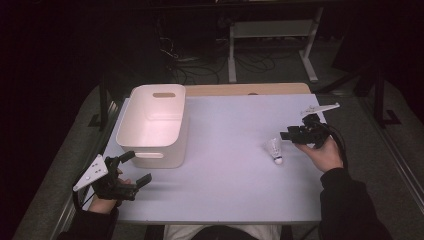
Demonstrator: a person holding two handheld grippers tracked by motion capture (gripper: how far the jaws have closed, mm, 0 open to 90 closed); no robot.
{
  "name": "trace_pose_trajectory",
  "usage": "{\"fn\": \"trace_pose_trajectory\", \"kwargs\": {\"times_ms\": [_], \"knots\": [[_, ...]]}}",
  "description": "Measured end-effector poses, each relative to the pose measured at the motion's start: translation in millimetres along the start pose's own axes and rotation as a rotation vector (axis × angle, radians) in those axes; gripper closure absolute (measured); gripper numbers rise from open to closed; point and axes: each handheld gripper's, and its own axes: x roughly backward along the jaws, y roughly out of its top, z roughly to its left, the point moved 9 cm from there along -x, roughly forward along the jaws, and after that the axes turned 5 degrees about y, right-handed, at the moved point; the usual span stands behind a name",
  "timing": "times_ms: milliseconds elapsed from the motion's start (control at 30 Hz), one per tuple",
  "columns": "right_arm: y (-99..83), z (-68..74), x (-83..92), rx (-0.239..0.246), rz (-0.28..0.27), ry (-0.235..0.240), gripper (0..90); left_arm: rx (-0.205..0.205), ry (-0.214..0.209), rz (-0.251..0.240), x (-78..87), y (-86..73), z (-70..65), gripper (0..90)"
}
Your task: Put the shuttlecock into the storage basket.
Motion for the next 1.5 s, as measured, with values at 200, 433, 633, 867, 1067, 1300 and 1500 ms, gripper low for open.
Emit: {"fn": "trace_pose_trajectory", "kwargs": {"times_ms": [200,433,633,867,1067,1300,1500], "knots": [[-4.6,-7.1,-0.7,-0.038,0.027,-0.025,77.2,0.0,0.0,0.0,0.0,-0.1,-0.1,0.0],[-9.8,-10.9,-5.4,-0.057,0.06,-0.028,86.9,0.0,-0.001,0.001,0.0,-0.1,-0.2,0.0],[-17.8,-13.8,-16.8,-0.089,0.119,-0.05,88.8,0.0,-0.001,-0.001,0.1,0.0,-0.2,0.0],[-26.3,-15.3,-28.5,-0.119,0.164,-0.045,88.8,0.0,-0.001,0.0,0.1,-0.1,-0.2,0.0],[-31.4,-13.4,-32.2,-0.121,0.171,-0.027,88.8,-0.001,-0.001,0.0,0.1,0.0,-0.3,0.0],[-33.5,-9.1,-34.1,-0.116,0.163,0.003,88.8,0.0,-0.001,-0.001,0.0,0.0,-0.4,0.0],[-33.8,-5.3,-35.9,-0.111,0.162,0.013,88.9,0.0,-0.001,-0.001,0.1,0.1,-0.4,0.0]]}}
